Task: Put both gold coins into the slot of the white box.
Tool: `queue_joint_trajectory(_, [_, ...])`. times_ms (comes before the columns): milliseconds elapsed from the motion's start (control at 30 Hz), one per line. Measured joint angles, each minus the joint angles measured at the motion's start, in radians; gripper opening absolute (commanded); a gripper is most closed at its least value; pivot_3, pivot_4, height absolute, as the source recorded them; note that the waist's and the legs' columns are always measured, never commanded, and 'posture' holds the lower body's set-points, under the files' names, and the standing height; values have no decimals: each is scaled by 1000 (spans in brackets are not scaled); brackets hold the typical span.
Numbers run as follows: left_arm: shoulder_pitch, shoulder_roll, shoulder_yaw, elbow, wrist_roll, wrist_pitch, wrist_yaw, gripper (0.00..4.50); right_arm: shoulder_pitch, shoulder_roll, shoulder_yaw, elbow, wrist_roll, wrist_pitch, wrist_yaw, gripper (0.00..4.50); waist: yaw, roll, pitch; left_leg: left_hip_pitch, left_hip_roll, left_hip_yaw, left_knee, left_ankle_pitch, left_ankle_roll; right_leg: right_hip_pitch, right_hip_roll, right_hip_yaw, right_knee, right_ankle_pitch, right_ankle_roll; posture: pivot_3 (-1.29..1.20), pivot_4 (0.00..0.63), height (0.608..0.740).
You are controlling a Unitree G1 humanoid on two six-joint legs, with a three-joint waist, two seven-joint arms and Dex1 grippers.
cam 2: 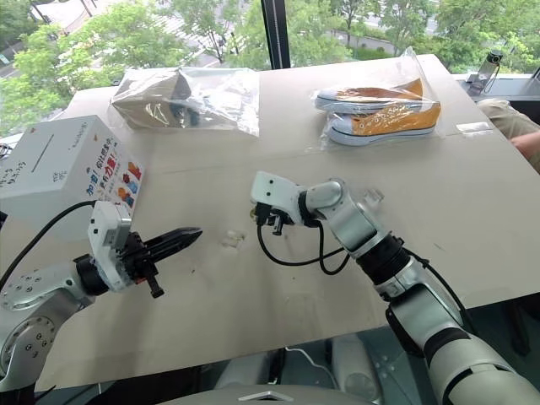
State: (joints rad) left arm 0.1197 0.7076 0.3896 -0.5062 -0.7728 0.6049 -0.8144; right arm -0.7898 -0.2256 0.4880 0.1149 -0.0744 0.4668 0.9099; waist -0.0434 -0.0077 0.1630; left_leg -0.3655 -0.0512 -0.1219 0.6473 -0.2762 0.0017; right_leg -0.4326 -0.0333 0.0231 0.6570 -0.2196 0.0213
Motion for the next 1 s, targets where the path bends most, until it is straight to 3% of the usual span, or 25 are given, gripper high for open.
queue_joint_trajectory(300, [-193,-112,-17,28,-175,134,209,0,0,38,-45,16,-44,-404,-165,578,1,-2,0,0,0,1,0,3,-5,0,0,1,1,0,0,0,150,740])
queue_joint_trajectory(400, [-200,-116,-25,30,-197,149,224,790,-1,45,-45,34,-75,-473,-214,578,2,-2,1,0,0,1,0,3,-5,0,0,1,0,0,0,0,150,740])
queue_joint_trajectory(467, [-204,-123,-26,34,-202,148,234,1675,-1,45,-47,55,-88,-504,-237,578,3,-3,1,0,0,1,0,3,-5,0,0,1,0,0,0,0,150,740])
queue_joint_trajectory(1000, [-265,-153,-16,48,-231,141,296,1675,-5,46,-57,104,-141,-704,-288,578,3,-3,1,0,0,2,1,3,-5,0,1,2,1,0,0,0,150,740])
